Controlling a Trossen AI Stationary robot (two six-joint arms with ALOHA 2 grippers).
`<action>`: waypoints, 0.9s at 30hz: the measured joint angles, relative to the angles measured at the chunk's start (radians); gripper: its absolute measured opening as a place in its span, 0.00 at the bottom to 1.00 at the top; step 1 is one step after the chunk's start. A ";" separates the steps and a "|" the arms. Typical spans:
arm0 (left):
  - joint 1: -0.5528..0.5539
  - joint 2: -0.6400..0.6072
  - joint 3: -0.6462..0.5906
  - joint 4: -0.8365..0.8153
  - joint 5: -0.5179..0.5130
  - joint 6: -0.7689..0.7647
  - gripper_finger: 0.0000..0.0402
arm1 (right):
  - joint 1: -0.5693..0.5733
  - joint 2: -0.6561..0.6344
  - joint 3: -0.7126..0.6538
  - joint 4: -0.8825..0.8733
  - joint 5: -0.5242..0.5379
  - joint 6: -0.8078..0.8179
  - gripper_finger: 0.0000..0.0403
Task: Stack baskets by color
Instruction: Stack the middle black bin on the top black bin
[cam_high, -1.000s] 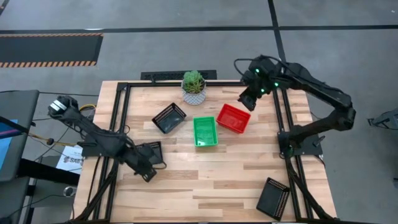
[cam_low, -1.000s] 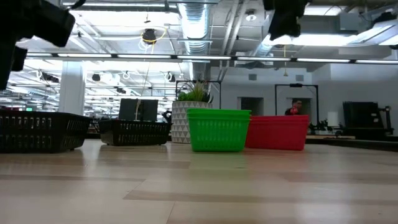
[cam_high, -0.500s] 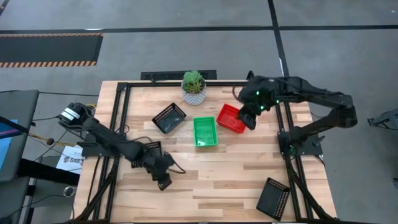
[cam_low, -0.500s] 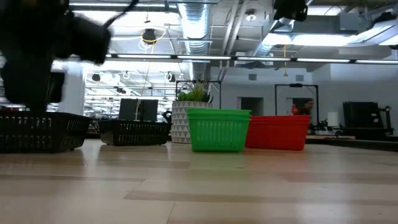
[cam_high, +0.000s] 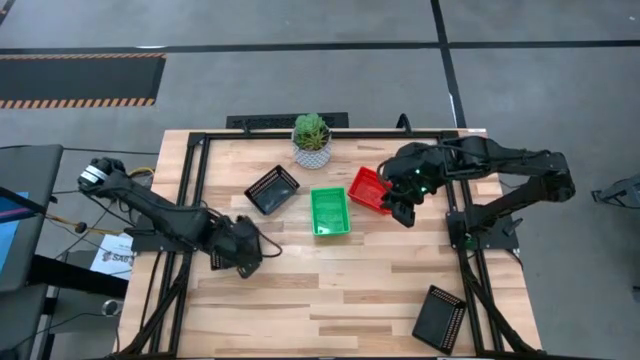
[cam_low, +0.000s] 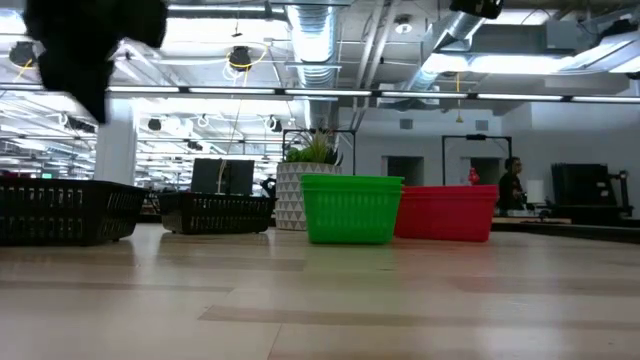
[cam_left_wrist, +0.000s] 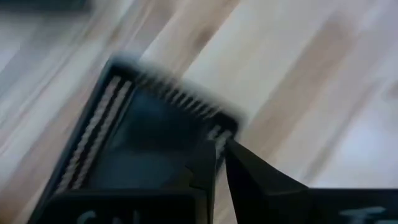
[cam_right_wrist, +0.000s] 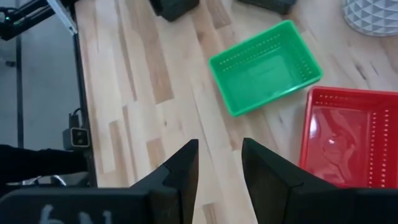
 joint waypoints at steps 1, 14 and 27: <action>-0.003 0.008 -0.015 -0.016 0.015 -0.014 0.06 | 0.007 0.000 0.000 0.000 0.002 0.001 0.35; -0.004 0.261 -0.087 0.301 0.176 -0.109 0.05 | 0.123 0.000 0.000 -0.001 0.077 0.158 0.35; 0.206 0.419 -0.038 0.984 0.224 -0.007 0.05 | 0.331 0.102 -0.001 -0.051 0.213 0.488 0.35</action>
